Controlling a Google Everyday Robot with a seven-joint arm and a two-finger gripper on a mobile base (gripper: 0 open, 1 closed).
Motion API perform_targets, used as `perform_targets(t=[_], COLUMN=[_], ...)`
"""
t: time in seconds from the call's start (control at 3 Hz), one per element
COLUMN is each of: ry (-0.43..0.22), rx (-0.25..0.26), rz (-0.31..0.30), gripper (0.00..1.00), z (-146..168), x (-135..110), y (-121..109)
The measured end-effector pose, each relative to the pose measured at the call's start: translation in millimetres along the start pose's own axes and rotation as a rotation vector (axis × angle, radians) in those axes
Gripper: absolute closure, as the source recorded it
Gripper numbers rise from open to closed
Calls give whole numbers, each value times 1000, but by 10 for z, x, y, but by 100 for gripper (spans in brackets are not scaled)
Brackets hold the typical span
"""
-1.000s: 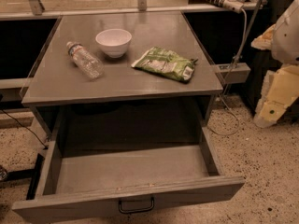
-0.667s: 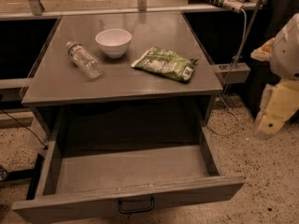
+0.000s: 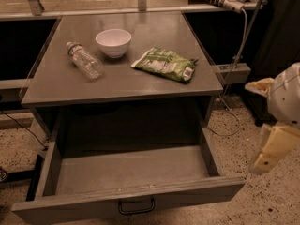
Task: Close top drawer
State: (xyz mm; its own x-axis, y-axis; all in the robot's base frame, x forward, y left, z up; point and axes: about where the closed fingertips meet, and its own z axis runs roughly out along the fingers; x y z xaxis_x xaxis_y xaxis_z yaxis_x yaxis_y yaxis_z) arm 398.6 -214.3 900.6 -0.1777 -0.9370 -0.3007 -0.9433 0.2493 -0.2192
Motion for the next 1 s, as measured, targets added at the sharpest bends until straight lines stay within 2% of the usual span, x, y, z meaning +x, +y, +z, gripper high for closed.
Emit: perform_targets(t=[0.33,0.67,1.0], ry=[-54,-82,-105], rx=[-21,-42,-70], rz=[-5,-11,0], gripper=[0,18,42], z=[257,464,667], x=[91,145,211], y=[202,405,640])
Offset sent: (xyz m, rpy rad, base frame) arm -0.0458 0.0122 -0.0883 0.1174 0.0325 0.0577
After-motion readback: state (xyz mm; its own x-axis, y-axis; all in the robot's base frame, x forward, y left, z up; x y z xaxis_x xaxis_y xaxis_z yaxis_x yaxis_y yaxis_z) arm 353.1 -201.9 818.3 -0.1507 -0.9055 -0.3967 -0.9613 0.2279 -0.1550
